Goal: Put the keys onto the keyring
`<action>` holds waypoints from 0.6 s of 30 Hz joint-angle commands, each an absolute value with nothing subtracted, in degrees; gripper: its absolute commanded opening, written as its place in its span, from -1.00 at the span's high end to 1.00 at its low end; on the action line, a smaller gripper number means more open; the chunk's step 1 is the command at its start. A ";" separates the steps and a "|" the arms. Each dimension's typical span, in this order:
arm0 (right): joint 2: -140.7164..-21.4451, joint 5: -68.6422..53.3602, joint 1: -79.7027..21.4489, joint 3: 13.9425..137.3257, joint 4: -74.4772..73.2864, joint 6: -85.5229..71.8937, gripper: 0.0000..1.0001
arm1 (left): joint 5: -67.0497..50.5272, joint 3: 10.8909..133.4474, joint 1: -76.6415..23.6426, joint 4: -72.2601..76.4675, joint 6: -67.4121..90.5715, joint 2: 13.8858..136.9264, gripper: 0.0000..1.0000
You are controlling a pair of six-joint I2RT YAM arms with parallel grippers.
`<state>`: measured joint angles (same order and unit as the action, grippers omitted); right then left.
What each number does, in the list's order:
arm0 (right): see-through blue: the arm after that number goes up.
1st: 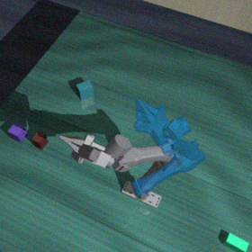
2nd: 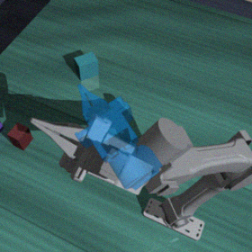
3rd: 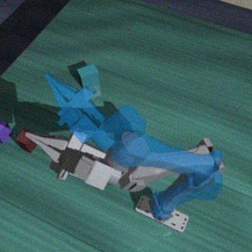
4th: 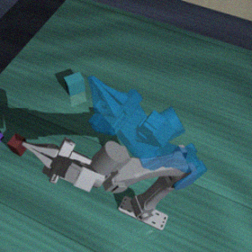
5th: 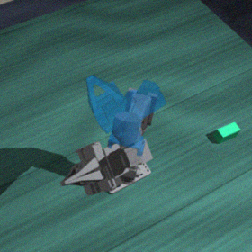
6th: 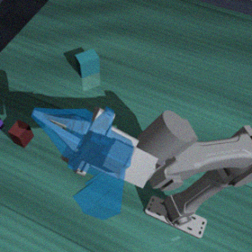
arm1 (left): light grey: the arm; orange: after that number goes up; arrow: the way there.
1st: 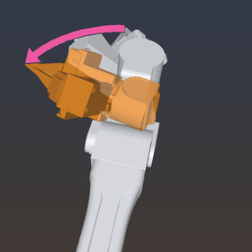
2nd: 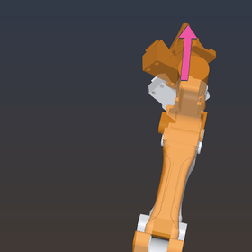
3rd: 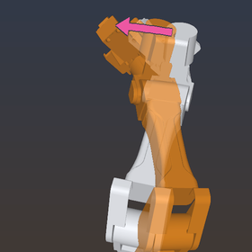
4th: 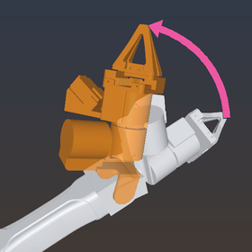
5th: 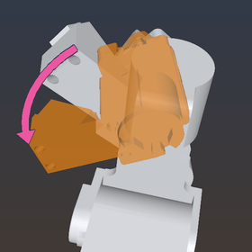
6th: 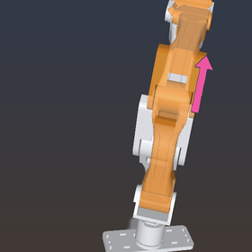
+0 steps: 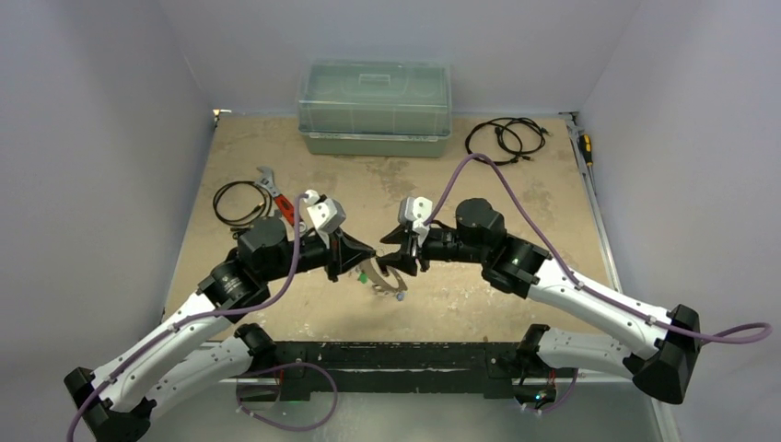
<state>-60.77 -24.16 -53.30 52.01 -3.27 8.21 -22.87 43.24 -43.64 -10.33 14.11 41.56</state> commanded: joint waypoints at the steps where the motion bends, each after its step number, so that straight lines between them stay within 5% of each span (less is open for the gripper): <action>1: -59.21 -25.60 -53.35 51.91 1.11 7.65 0.00 | -22.15 42.48 -43.86 -1.95 15.26 39.77 1.00; 18: -54.12 -21.38 -53.35 49.93 6.77 -1.31 0.00 | -16.01 38.99 -43.87 4.99 15.40 35.29 1.00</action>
